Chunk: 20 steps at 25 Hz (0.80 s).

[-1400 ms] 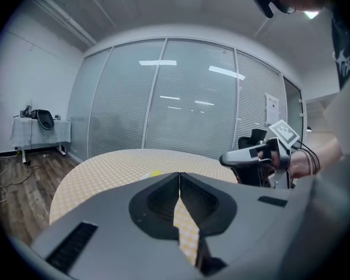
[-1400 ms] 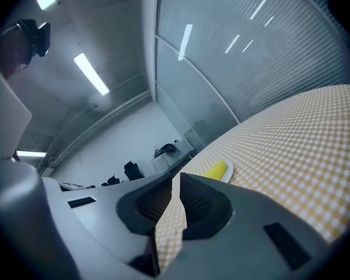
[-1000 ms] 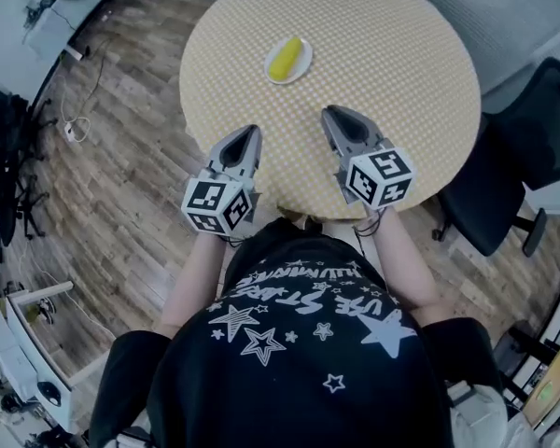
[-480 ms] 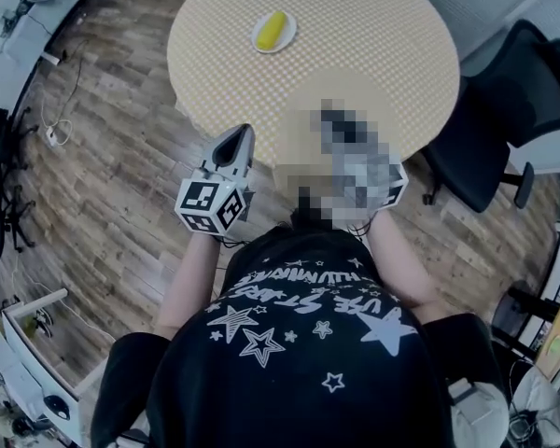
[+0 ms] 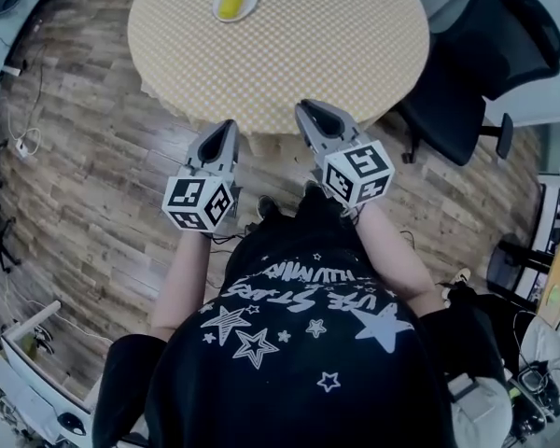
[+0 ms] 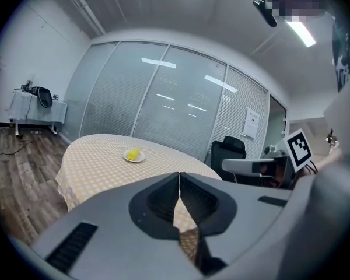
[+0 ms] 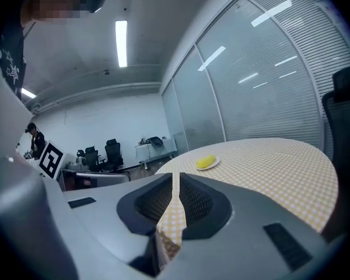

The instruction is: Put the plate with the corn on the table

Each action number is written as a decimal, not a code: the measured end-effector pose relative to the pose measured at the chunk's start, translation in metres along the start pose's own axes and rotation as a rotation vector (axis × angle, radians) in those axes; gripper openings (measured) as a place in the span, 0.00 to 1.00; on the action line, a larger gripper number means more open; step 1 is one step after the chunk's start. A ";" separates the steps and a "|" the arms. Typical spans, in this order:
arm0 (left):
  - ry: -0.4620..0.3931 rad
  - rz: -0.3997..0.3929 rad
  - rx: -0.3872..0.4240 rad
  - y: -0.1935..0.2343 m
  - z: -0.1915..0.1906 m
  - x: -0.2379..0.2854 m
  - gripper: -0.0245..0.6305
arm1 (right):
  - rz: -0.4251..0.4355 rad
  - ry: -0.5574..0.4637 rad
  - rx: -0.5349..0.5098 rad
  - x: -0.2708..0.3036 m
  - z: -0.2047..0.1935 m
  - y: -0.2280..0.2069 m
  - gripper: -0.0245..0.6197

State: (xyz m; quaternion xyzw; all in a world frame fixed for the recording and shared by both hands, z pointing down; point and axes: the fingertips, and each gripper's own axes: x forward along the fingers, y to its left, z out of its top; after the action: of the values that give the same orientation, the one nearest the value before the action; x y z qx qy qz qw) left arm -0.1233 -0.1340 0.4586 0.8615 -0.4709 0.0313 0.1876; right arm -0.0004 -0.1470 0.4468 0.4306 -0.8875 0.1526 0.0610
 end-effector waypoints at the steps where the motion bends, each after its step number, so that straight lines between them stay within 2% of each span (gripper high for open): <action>1: -0.007 0.003 -0.006 -0.003 0.000 -0.003 0.05 | 0.008 0.005 -0.003 -0.002 -0.002 0.002 0.12; 6: -0.025 0.032 0.006 -0.006 0.006 -0.013 0.05 | 0.053 0.001 -0.014 0.002 -0.001 0.008 0.12; 11: -0.058 0.100 0.003 -0.002 0.015 -0.021 0.05 | 0.102 0.001 -0.028 0.004 0.006 0.012 0.12; 20: -0.086 0.172 -0.006 -0.049 0.003 -0.028 0.05 | 0.135 0.036 -0.099 -0.044 0.001 -0.009 0.12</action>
State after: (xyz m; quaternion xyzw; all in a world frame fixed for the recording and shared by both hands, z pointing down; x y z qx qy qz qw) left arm -0.0991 -0.0886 0.4347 0.8178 -0.5509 0.0087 0.1663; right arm 0.0338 -0.1193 0.4375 0.3633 -0.9198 0.1199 0.0876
